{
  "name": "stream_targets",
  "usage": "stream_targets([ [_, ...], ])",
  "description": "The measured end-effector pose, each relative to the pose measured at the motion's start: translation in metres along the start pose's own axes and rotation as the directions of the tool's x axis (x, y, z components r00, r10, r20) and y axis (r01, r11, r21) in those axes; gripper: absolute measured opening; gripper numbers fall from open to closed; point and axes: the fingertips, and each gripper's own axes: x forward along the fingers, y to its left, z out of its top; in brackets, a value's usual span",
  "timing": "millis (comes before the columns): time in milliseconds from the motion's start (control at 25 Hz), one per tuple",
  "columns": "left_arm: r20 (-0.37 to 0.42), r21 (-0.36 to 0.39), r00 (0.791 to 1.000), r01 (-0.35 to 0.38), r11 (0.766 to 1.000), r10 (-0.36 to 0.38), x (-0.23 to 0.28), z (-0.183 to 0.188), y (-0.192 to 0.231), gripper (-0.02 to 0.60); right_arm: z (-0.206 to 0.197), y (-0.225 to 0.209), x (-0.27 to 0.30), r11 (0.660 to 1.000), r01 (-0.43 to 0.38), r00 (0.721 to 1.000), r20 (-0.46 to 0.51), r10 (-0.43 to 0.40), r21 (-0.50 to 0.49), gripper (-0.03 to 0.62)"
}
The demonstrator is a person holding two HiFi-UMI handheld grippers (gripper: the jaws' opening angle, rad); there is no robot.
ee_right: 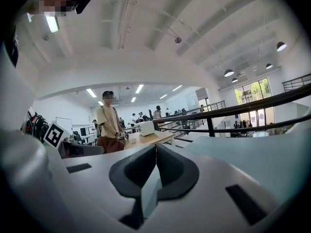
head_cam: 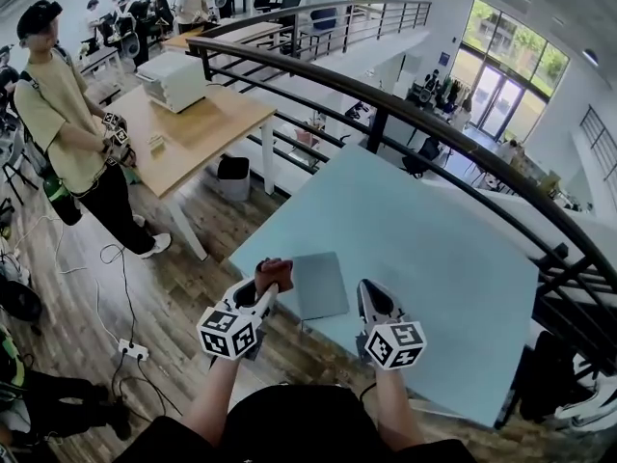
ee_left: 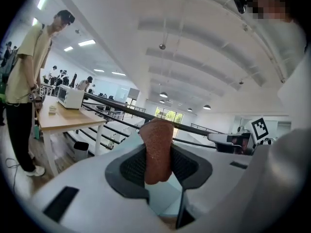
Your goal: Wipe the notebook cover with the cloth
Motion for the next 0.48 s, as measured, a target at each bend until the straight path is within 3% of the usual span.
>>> stream_targets([
  [480, 0.075, 0.043, 0.993, -0.097, 0.994, 0.094, -0.002, 0.029, -0.031, 0.135, 0.04, -0.024, -0.025, 0.998, -0.042, 0.999, 0.026, 0.044, -0.053, 0.008],
])
